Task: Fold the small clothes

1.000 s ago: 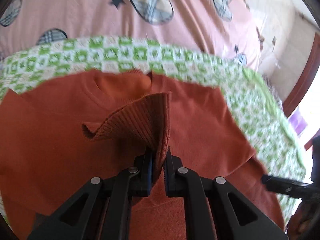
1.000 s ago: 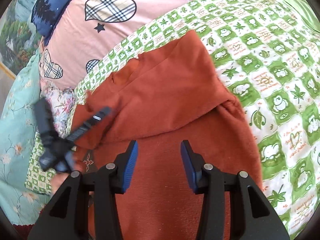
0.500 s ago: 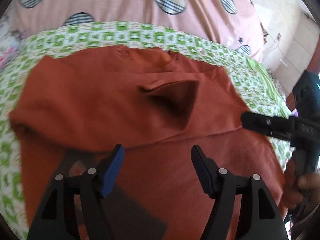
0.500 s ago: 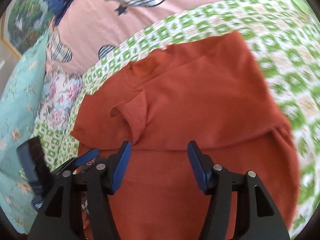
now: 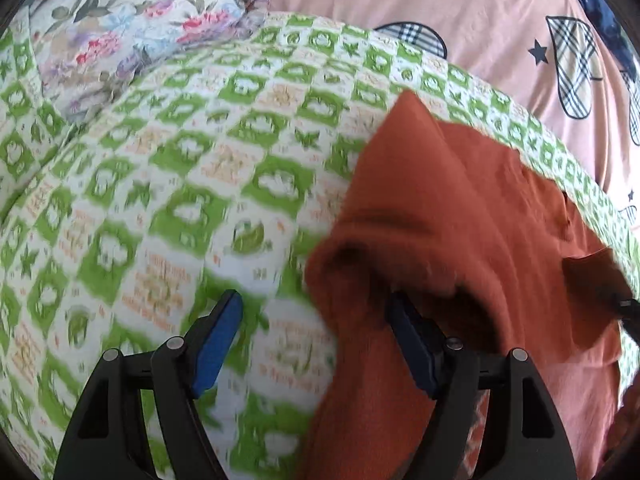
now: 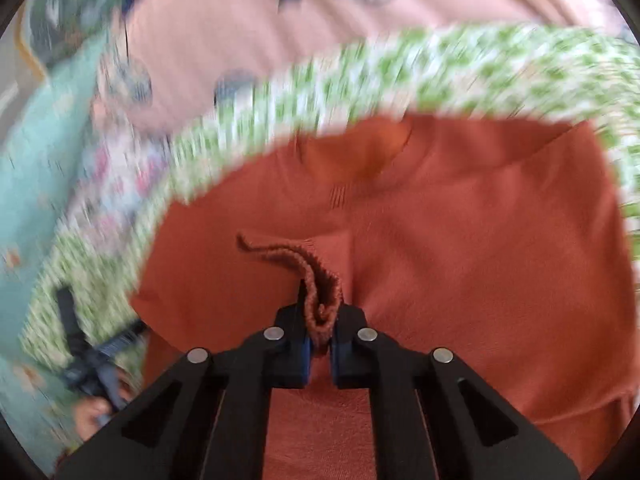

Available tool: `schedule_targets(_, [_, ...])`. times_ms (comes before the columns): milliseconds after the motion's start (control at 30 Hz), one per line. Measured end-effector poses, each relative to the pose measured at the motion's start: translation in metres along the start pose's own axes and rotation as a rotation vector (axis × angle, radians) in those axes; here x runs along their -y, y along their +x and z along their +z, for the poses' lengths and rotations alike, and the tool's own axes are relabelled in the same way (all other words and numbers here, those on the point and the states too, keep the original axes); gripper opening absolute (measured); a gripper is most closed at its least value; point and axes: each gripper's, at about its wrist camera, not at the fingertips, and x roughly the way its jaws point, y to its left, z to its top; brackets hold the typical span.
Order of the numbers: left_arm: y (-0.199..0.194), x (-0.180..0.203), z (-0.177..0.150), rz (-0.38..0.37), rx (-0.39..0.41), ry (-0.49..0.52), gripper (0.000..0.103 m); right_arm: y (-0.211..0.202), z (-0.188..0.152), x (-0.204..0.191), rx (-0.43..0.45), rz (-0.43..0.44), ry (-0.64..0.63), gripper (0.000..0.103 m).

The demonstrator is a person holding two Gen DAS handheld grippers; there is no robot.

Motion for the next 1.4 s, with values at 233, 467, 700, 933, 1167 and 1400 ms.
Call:
schedule_targets(233, [0.014,0.02,-0.002,0.063,0.031,0.062,0.075,-0.034,-0.016,0.064,0.05,-0.097,0.159,0.008])
schedule_targets(467, [0.005,0.017,-0.007,0.072,0.099,0.052,0.071,-0.047,-0.018,0.072,0.097,-0.049,0.197,0.008])
schedule_targets(700, [-0.009,-0.036,-0.014,-0.037,0.165,-0.232,0.073,-0.074,-0.007,0.047,0.195,-0.044,0.078,0.008])
schedule_targets(933, [-0.006,-0.032,-0.014,-0.023,0.119,-0.202,0.073,-0.02,-0.046,0.087,0.026,-0.154,0.169,0.008])
schedule_targets(1167, [-0.029,-0.03,-0.025,-0.248,0.002,-0.079,0.074,-0.022,-0.047,0.088,0.018,-0.167,0.154,0.009])
schedule_targets(1400, [-0.034,-0.002,0.036,-0.259,0.032,0.025,0.08,-0.026,-0.047,0.09,0.024,-0.13,0.185,0.013])
